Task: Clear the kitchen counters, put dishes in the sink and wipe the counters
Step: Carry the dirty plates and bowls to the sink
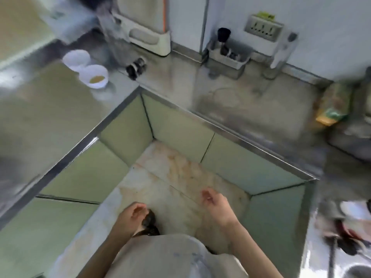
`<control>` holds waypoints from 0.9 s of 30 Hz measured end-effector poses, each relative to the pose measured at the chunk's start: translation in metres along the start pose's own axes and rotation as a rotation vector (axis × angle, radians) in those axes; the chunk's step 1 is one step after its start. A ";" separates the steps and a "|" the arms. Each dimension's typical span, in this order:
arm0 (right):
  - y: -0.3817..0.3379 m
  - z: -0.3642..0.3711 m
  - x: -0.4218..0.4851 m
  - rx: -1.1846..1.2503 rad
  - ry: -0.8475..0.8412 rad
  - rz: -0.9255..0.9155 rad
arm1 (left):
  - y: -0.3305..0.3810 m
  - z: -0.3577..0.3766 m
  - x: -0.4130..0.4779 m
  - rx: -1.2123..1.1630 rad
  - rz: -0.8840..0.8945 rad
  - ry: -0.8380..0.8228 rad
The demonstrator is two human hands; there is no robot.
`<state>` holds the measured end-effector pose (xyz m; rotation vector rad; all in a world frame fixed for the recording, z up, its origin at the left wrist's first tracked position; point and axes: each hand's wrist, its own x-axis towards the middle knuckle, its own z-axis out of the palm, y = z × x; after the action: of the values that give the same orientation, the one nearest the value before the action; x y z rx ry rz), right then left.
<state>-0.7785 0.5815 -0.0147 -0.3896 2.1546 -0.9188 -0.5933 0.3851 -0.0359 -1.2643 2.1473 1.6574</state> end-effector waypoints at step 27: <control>-0.314 0.103 0.349 -0.105 -0.452 -0.163 | 0.091 -0.245 0.216 -0.507 -0.300 0.599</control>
<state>-0.9414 0.1288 -0.0188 -0.7579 1.7752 -0.7221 -0.7050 0.0670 -0.0005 -2.3478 1.6809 1.9238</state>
